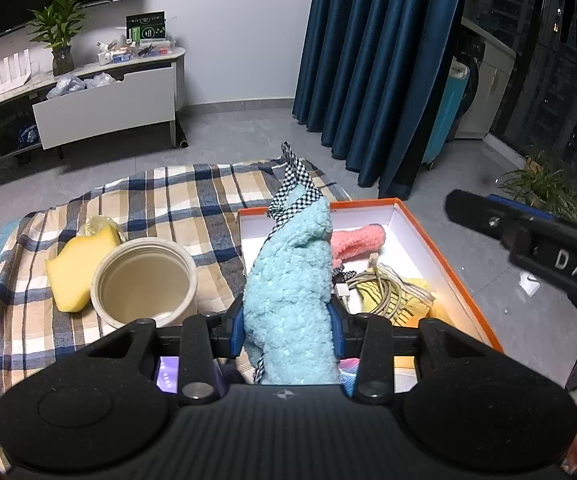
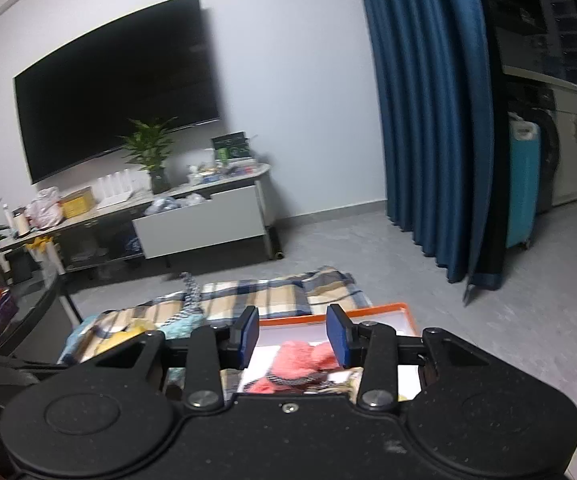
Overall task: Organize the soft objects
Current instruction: 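Open the right tool to drop the navy cloth into the box, then open the left tool to drop the light blue towel into the box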
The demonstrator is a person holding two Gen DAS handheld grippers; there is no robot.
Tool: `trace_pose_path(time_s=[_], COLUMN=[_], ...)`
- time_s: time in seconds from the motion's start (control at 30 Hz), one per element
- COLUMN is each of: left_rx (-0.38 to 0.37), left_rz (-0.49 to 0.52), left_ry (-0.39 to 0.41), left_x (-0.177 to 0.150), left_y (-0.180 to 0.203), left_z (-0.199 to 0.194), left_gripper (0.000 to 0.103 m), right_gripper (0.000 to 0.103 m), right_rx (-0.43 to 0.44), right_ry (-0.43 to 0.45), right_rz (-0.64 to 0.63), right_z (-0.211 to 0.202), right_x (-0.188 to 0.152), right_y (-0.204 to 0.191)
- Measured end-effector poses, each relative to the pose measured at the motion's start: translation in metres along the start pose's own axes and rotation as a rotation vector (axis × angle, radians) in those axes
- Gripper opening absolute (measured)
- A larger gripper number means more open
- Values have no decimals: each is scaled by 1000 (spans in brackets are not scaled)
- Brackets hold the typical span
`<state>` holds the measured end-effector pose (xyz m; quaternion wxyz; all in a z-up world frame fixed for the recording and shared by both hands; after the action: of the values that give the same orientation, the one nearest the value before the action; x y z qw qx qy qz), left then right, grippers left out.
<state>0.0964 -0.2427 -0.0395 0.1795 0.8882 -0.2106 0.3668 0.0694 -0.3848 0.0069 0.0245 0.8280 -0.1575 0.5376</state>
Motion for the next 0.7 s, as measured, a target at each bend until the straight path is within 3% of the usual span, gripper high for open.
trace_pose_path(time_s=[0.7], left_rx=[-42], left_rz=[23], left_ry=[-77], left_x=[5], left_y=[26], left_z=[38], left_gripper=[41], right_gripper=[47], right_rx=[-55], right_ry=[9], right_rz=[85], right_z=[1], right_x=[-6], right_y=[46])
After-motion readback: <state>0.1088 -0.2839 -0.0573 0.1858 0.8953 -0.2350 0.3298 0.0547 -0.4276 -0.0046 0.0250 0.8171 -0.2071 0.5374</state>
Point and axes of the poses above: each gripper's, at about its wrist camera, not at the fingertips, and z roughly the way its jaws point, y to its right, x to its top, the point moved 10 cm from there along z, roughly the way its jaws point, and after that the axes turned 6 degrees about -x, right-handed, at the moved point
